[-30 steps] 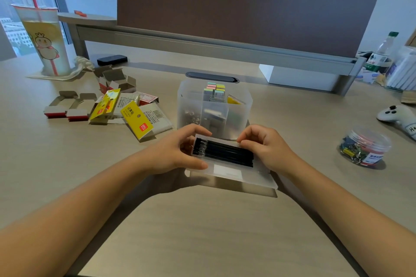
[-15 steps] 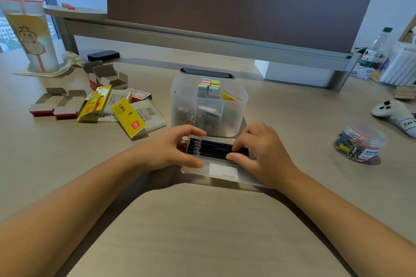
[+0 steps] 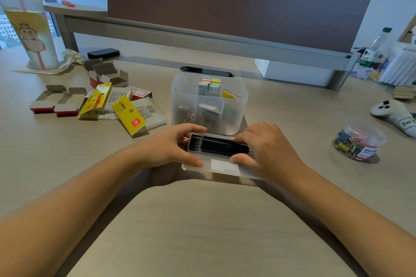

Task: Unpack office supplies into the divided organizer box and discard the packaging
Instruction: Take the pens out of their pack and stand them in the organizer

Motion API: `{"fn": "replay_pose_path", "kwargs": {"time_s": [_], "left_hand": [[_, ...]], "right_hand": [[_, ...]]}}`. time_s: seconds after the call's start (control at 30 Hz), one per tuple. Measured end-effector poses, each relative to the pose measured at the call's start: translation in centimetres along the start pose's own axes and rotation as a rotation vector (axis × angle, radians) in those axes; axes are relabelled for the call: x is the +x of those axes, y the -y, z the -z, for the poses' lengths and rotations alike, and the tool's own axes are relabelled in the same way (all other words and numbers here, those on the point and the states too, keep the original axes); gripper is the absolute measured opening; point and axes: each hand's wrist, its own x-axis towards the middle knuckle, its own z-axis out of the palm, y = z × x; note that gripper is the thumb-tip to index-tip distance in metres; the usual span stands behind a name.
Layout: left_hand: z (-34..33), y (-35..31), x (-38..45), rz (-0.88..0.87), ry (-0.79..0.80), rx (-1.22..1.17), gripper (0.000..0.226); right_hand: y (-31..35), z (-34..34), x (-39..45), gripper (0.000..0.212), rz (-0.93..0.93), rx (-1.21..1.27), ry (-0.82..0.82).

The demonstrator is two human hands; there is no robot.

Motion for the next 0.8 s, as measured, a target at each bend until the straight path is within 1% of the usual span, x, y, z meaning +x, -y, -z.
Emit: {"fn": "replay_pose_path", "kwargs": {"time_s": [0.2, 0.33, 0.43, 0.57, 0.63, 0.8], "left_hand": [[0.00, 0.15, 0.21, -0.003, -0.014, -0.012, 0.063], [-0.04, 0.14, 0.21, -0.003, -0.015, -0.001, 0.064], [-0.04, 0.18, 0.19, 0.000, -0.018, 0.012, 0.065], [-0.05, 0.15, 0.14, 0.005, -0.015, 0.030, 0.066], [-0.12, 0.11, 0.07, 0.008, -0.017, 0.024, 0.067], [-0.09, 0.05, -0.02, 0.002, -0.046, -0.004, 0.066]], "right_hand": [[0.37, -0.18, -0.47, 0.025, 0.001, 0.016, 0.016], [0.59, -0.25, -0.52, 0.024, 0.006, 0.043, 0.023], [0.60, -0.26, -0.46, 0.023, 0.007, 0.071, 0.059], [0.58, -0.07, -0.39, 0.024, -0.041, 0.147, 0.113], [0.54, 0.04, -0.10, 0.029, -0.058, 0.182, 0.125], [0.77, 0.11, 0.20, 0.031, -0.045, 0.154, 0.175]]}}
